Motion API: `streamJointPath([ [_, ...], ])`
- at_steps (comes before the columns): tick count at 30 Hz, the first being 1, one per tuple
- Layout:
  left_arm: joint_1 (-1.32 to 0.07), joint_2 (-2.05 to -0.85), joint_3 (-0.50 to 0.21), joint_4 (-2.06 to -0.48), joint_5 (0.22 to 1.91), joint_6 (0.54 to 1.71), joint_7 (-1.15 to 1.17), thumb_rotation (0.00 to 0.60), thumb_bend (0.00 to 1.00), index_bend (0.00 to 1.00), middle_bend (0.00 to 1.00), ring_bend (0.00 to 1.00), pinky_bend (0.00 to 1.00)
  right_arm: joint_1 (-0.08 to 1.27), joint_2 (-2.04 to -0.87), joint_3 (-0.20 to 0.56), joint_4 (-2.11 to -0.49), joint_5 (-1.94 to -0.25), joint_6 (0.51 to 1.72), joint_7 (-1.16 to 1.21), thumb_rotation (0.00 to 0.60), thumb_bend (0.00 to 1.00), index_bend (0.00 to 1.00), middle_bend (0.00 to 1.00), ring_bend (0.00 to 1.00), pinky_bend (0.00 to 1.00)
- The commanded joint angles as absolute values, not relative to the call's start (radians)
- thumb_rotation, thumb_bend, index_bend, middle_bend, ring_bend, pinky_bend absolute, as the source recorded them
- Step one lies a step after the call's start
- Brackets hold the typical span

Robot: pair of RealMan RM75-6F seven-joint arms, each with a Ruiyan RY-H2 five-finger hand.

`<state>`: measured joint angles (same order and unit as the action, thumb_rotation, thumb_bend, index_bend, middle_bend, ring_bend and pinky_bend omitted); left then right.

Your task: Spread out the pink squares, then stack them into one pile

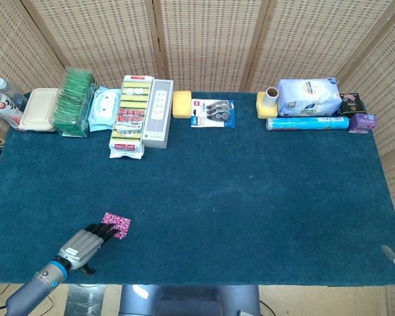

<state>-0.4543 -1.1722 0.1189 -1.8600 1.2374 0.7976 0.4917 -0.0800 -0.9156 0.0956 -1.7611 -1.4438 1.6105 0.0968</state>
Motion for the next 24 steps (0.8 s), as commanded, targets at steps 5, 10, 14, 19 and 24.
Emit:
streamJointPath([
  [5, -0.506, -1.206, 0.118, -1.896, 1.110, 0.807, 0.613, 0.600, 0.08, 0.00, 0.00, 0.00, 0.09, -0.081, -0.912, 0.096, -1.762, -1.443, 1.611, 0.103, 0.600, 0.02, 0.21, 0.05, 0.00, 0.00],
  [10, -0.532, -1.219, 0.120, -1.921, 1.045, 0.828, 0.666, 0.600, 0.08, 0.00, 0.00, 0.00, 0.09, -0.082, -0.910, 0.097, -1.761, -1.440, 1.611, 0.111, 0.600, 0.02, 0.21, 0.05, 0.00, 0.00],
  [14, -0.551, -1.227, 0.118, -1.935, 1.006, 0.847, 0.694, 0.600, 0.08, 0.00, 0.00, 0.00, 0.09, -0.082, -0.908, 0.097, -1.760, -1.439, 1.610, 0.118, 0.600, 0.02, 0.21, 0.05, 0.00, 0.00],
  [19, -0.587, -1.244, 0.112, -1.951, 0.939, 0.869, 0.736, 0.600, 0.08, 0.00, 0.00, 0.00, 0.09, -0.083, -0.904, 0.099, -1.754, -1.436, 1.610, 0.132, 0.600, 0.02, 0.21, 0.05, 0.00, 0.00],
  [24, -0.636, -1.275, 0.109, -1.954, 0.849, 0.882, 0.783, 0.600, 0.08, 0.00, 0.00, 0.00, 0.09, -0.085, -0.900, 0.100, -1.748, -1.436, 1.613, 0.147, 0.600, 0.02, 0.21, 0.05, 0.00, 0.00],
])
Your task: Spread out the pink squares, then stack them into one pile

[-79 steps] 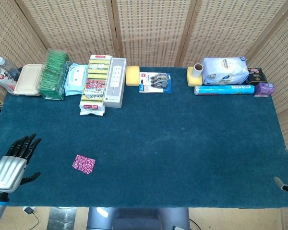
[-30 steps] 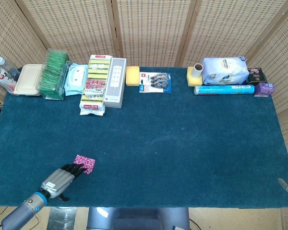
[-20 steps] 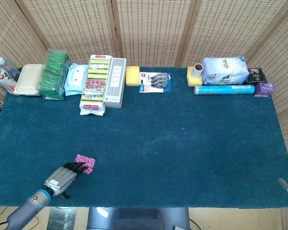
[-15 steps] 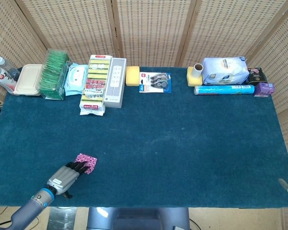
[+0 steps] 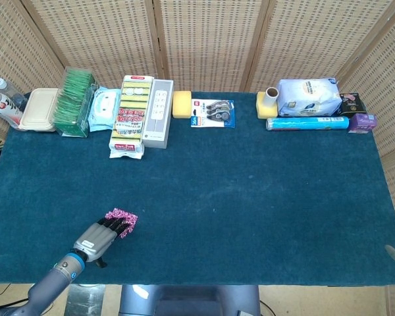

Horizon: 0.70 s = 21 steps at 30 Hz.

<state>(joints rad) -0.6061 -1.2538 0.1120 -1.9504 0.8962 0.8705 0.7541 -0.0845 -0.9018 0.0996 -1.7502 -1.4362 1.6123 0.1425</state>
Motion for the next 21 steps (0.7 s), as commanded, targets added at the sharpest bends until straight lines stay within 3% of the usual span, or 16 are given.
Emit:
streamJointPath([
  [1, -0.649, -1.283, 0.108, -1.953, 0.827, 0.885, 0.793, 0.600, 0.08, 0.00, 0.00, 0.00, 0.09, -0.086, -0.900, 0.099, -1.752, -1.441, 1.616, 0.146, 0.600, 0.02, 0.21, 0.05, 0.00, 0.00],
  [21, -0.798, -1.371, 0.082, -1.950, 0.628, 0.953, 0.862, 0.600, 0.08, 0.00, 0.00, 0.00, 0.09, -0.090, -0.890, 0.101, -1.759, -1.432, 1.615, 0.159, 0.600, 0.02, 0.21, 0.05, 0.00, 0.00],
])
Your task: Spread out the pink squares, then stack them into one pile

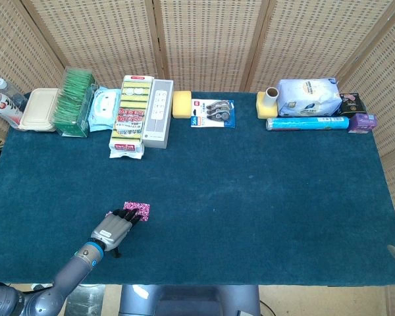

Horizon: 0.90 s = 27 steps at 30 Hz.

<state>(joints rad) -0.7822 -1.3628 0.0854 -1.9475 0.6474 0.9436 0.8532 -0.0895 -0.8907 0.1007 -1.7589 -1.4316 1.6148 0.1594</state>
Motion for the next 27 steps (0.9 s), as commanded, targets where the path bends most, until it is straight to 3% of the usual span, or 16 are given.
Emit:
streamJointPath([
  [1, -0.806, -1.374, 0.081, -1.951, 0.619, 0.956, 0.866, 0.600, 0.08, 0.00, 0.00, 0.00, 0.09, -0.090, -0.890, 0.101, -1.759, -1.432, 1.615, 0.159, 0.600, 0.02, 0.21, 0.05, 0.00, 0.00],
  [27, -0.983, -1.455, 0.068, -1.982, 0.420, 1.065, 0.977, 0.600, 0.08, 0.00, 0.00, 0.00, 0.09, -0.092, -0.884, 0.101, -1.762, -1.428, 1.614, 0.171, 0.600, 0.02, 0.21, 0.05, 0.00, 0.00],
])
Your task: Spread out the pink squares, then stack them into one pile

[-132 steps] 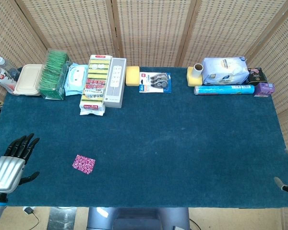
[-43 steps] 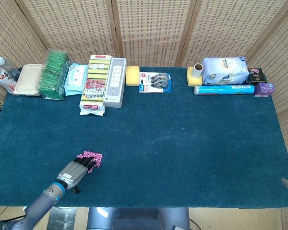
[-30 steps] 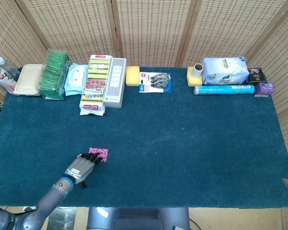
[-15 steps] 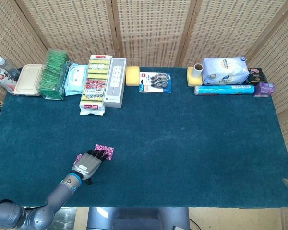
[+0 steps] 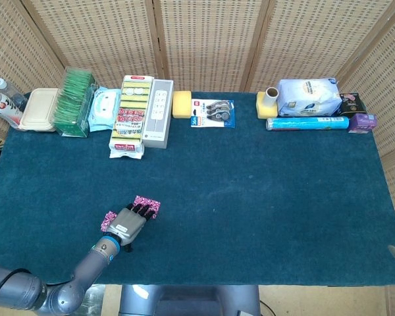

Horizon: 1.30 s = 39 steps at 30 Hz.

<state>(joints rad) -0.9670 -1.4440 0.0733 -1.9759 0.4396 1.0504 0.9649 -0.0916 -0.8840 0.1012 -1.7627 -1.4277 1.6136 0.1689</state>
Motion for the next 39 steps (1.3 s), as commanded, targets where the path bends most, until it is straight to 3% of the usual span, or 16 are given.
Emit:
streamJointPath([
  [1, -0.987, -1.457, 0.066, -1.985, 0.416, 1.070, 0.978, 0.600, 0.08, 0.00, 0.00, 0.00, 0.09, -0.093, -0.883, 0.101, -1.761, -1.428, 1.615, 0.173, 0.600, 0.02, 0.21, 0.05, 0.00, 0.00],
  [7, -0.987, -1.425, 0.073, -2.023, 0.462, 1.077, 0.944, 0.600, 0.08, 0.00, 0.00, 0.00, 0.09, -0.092, -0.880, 0.103, -1.760, -1.424, 1.612, 0.180, 0.600, 0.02, 0.21, 0.05, 0.00, 0.00],
  [13, -0.934, -1.320, 0.133, -2.086, 0.595, 1.059, 0.855, 0.600, 0.08, 0.00, 0.00, 0.00, 0.09, -0.092, -0.880, 0.102, -1.760, -1.428, 1.612, 0.180, 0.600, 0.02, 0.21, 0.05, 0.00, 0.00],
  [24, -0.735, -1.147, 0.316, -2.075, 1.055, 1.004, 0.580, 0.600, 0.08, 0.00, 0.00, 0.00, 0.09, -0.092, -0.883, 0.099, -1.764, -1.432, 1.613, 0.171, 0.600, 0.02, 0.21, 0.05, 0.00, 0.00],
  [32, -0.643, -1.124, 0.361, -1.987, 1.242, 1.013, 0.445, 0.600, 0.08, 0.00, 0.00, 0.00, 0.09, -0.095, -0.880, 0.101, -1.760, -1.428, 1.615, 0.185, 0.600, 0.02, 0.21, 0.05, 0.00, 0.00],
  [39, -0.610, -1.135, 0.336, -1.919, 1.257, 0.997, 0.391, 0.600, 0.08, 0.00, 0.00, 0.00, 0.09, -0.091, -0.879, 0.100, -1.768, -1.429, 1.610, 0.175, 0.600, 0.02, 0.21, 0.05, 0.00, 0.00],
])
